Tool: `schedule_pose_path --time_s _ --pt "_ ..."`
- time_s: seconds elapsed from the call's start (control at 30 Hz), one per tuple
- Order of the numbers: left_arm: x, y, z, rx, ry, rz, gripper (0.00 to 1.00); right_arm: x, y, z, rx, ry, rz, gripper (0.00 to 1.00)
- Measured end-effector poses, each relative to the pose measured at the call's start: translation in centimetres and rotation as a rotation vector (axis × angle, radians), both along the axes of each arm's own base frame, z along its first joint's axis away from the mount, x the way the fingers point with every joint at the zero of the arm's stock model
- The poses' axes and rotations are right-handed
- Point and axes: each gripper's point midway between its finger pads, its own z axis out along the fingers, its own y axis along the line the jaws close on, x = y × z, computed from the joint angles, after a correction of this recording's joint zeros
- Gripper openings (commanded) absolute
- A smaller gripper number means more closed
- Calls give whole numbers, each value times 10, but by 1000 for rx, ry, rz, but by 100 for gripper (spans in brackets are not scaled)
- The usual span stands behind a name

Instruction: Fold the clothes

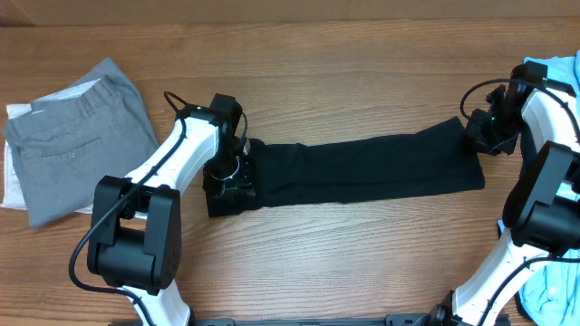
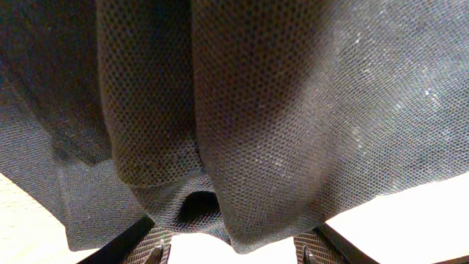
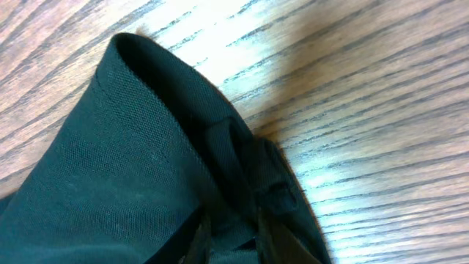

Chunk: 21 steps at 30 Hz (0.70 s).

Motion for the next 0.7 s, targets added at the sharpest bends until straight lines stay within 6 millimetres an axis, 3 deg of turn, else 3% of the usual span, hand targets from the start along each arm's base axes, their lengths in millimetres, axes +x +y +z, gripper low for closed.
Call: schedule_pose_path --time_s 0.3,0.43,0.63,0.7 --pt "0 0 0 0 -2 0 56 -3 1 1 5 13 3 4" --pt "0 0 0 0 -2 0 56 -16 4 1 17 66 -5 4" --pt "1 0 0 -1 -2 0 56 -60 -9 4 -89 275 -126 5" --pt "1 0 0 -1 -2 0 56 -64 -13 5 -116 293 -141 13"
